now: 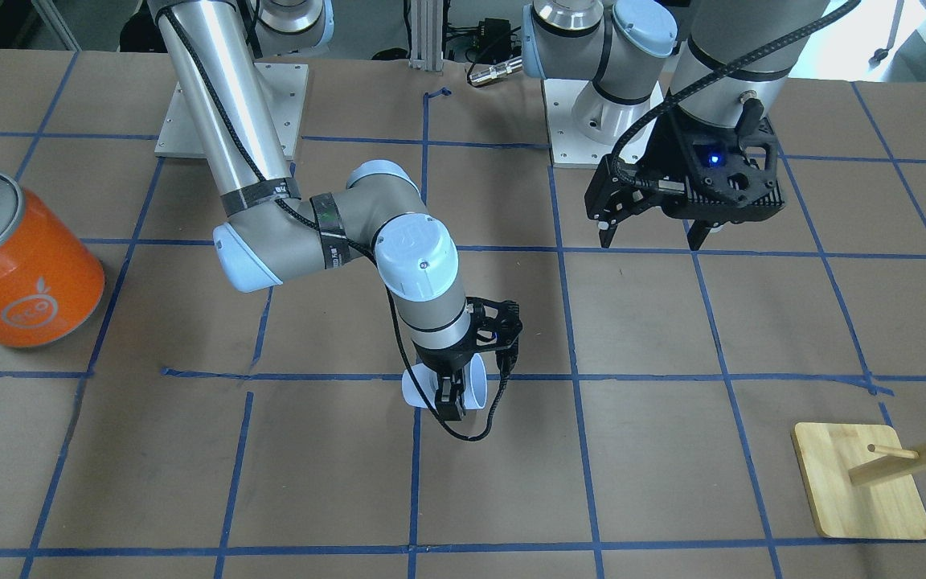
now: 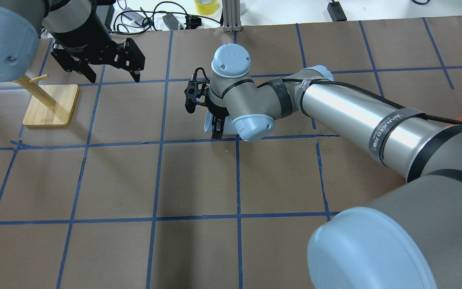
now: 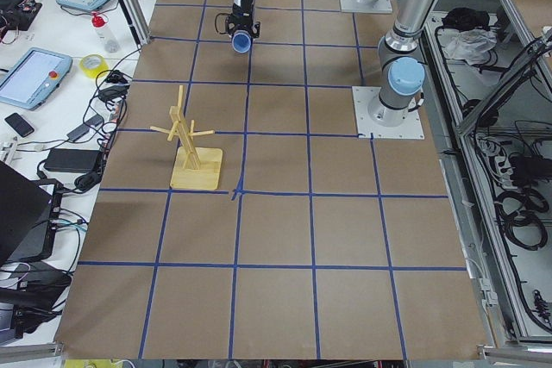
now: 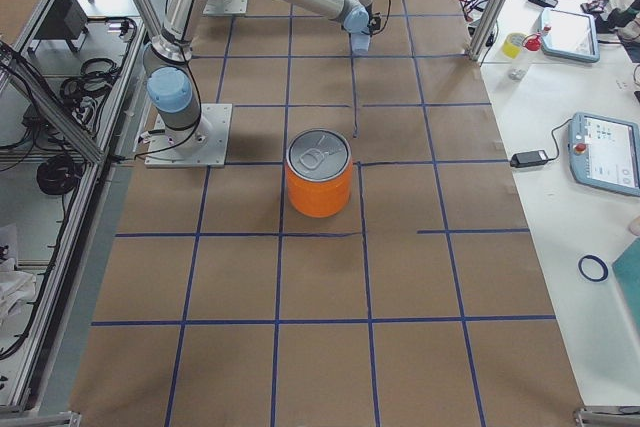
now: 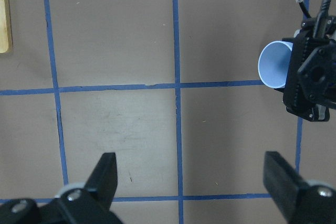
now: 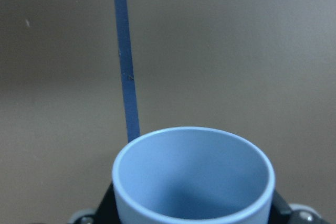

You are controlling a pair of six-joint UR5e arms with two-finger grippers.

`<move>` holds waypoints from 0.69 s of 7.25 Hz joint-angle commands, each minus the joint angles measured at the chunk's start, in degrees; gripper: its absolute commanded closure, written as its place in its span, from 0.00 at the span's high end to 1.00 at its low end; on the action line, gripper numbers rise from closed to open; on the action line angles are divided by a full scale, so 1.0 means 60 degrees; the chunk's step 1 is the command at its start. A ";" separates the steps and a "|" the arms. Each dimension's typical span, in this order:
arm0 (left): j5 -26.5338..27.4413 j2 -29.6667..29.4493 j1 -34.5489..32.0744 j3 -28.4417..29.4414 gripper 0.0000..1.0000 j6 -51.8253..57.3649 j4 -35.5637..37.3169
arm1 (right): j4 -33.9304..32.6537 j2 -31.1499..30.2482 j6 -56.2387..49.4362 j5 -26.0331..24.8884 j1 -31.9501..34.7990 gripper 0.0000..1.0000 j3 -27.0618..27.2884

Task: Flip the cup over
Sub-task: 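Lay the cup on its side with the right gripper while the left arm reaches in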

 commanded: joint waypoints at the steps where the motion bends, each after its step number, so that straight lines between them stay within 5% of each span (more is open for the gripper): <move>1: -0.0011 0.0000 0.0011 0.0000 1.00 0.0000 0.0000 | -0.0001 0.0020 -0.0280 -0.0076 0.0031 0.64 0.0002; 3: -0.0011 -0.0015 0.0011 0.0000 1.00 0.0000 0.0000 | 0.0086 0.0020 -0.0236 -0.0135 0.0031 0.91 0.0002; 5: -0.0055 -0.0015 0.0011 0.0000 1.00 0.0000 0.0000 | 0.0145 0.0035 -0.0279 -0.0135 0.0016 0.90 0.0002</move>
